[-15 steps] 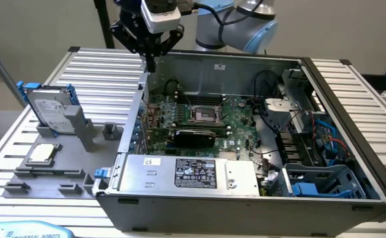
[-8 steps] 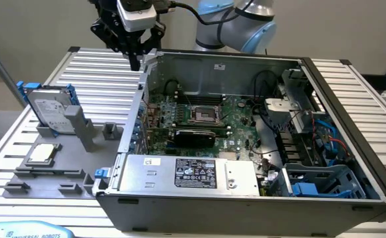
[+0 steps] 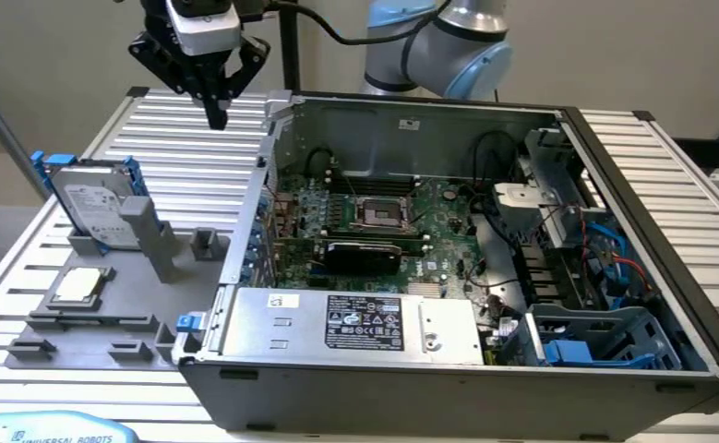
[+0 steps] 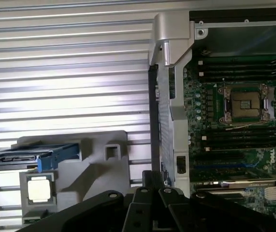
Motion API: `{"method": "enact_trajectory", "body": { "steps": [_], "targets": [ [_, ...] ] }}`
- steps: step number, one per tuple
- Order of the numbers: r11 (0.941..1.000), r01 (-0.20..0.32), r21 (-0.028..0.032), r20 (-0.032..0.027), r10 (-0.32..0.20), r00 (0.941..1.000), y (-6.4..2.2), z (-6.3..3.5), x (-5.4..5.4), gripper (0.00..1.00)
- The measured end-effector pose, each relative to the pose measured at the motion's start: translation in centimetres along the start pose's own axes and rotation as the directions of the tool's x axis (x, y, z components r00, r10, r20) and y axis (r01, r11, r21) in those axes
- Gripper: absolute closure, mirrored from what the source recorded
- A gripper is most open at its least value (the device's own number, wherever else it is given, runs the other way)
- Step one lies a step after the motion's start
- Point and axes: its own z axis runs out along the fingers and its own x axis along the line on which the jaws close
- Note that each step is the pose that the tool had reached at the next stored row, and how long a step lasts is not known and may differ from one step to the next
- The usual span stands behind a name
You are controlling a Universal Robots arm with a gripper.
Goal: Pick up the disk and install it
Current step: 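Reach for the disk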
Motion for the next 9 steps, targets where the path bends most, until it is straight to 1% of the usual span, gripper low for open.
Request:
{"method": "enact_trajectory", "body": {
  "steps": [9],
  "targets": [
    [1.0, 0.0, 0.0007, -0.0062, 0.0, 1.0, 0.21, -0.02, 4.1, 0.89]
  ]
}}
